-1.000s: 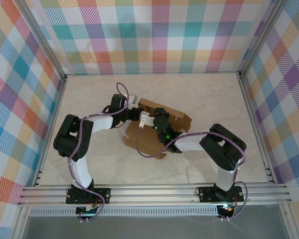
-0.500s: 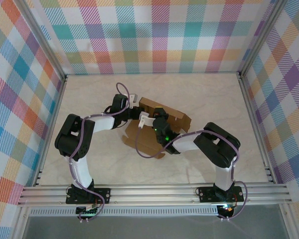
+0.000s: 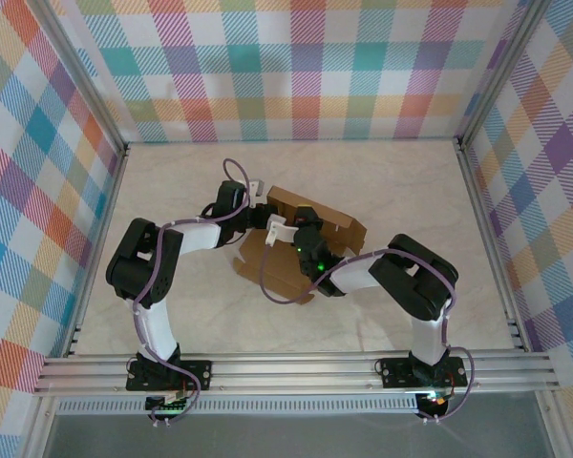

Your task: Fold the paper box

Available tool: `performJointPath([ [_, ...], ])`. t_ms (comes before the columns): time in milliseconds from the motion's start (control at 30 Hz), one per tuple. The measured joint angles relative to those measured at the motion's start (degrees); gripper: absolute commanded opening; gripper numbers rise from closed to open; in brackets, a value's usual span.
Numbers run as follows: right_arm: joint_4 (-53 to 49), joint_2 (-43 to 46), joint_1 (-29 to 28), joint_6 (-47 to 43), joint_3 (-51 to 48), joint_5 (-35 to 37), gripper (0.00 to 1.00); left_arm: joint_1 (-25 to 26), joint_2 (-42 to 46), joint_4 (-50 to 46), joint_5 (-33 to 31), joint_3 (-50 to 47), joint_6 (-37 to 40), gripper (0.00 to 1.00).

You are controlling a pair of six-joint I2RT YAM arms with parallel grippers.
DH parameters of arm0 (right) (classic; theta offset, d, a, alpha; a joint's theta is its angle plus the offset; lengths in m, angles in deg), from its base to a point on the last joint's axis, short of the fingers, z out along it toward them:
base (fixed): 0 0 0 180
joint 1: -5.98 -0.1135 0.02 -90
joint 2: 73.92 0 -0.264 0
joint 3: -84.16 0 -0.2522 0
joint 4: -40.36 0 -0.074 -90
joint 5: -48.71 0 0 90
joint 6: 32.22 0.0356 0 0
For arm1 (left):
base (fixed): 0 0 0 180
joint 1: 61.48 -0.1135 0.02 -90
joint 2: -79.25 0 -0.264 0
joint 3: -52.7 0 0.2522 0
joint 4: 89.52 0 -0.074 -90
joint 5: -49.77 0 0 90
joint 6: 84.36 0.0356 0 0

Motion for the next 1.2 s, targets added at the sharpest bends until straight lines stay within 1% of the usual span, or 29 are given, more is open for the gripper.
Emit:
performJointPath([
  [67, 0.15, 0.00, -0.04, 0.00, 0.00, 0.09, 0.00, 0.11, -0.02, 0.11, -0.50, 0.00, -0.33, 0.28],
  [200, 0.17, 0.00, -0.07, 0.00, -0.04, 0.24, 0.00, 0.20, -0.17, 0.31, -1.14, 0.02, -0.52, 0.21],
  [267, 0.17, 0.00, -0.15, 0.00, -0.04, 0.24, 0.00, 0.31, -0.22, 0.37, -1.38, 0.04, -0.44, 0.14],
  [300, 0.17, 0.00, -0.20, 0.00, -0.04, 0.26, 0.00, 0.37, -0.22, 0.35, -1.51, 0.11, -0.24, 0.13],
  [367, 0.17, -0.02, -0.33, -0.02, -0.04, 0.37, 0.00, 0.59, -0.24, 0.28, -1.81, 0.24, -0.02, 0.14],
  [467, 0.17, -0.04, -0.33, -0.02, -0.04, 0.50, 0.00, 0.68, -0.26, 0.09, -2.19, 0.33, 0.26, 0.24],
  [567, 0.17, -0.07, -0.39, -0.02, -0.04, 0.70, 0.00, 0.74, -0.26, -0.11, -2.21, 0.35, 0.11, 0.27],
  [633, 0.26, -0.17, -0.44, -0.02, -0.04, 0.85, 0.00, 0.94, -0.26, -0.13, -2.29, 0.35, 0.09, 0.33],
  [700, 0.44, -0.33, -0.44, -0.02, -0.04, 0.92, 0.00, 1.07, -0.26, -0.09, -2.47, 0.35, 0.02, 0.34],
  [900, 0.59, -0.37, -0.59, 0.02, -0.02, 1.22, 0.00, 1.79, -0.24, -0.07, -4.02, 0.35, 1.70, 0.35],
  [1000, 0.55, -0.37, -0.59, 0.09, -0.02, 1.29, 0.00, 2.47, 0.07, 1.90, -5.55, -0.74, 3.69, 0.35],
  [1133, 0.37, -0.37, -0.74, 0.50, 0.04, 1.31, 0.00, 3.58, 0.98, 6.80, -8.11, -4.28, 7.67, 0.32],
  [1167, 0.31, -0.37, -0.76, 0.63, 0.09, 1.33, 0.00, 3.65, 0.98, 7.23, -8.48, -4.52, 8.24, 0.29],
  [1200, 0.31, -0.37, -0.76, 0.72, 0.09, 1.36, 0.00, 3.69, 0.98, 7.61, -8.90, -4.66, 9.03, 0.27],
])
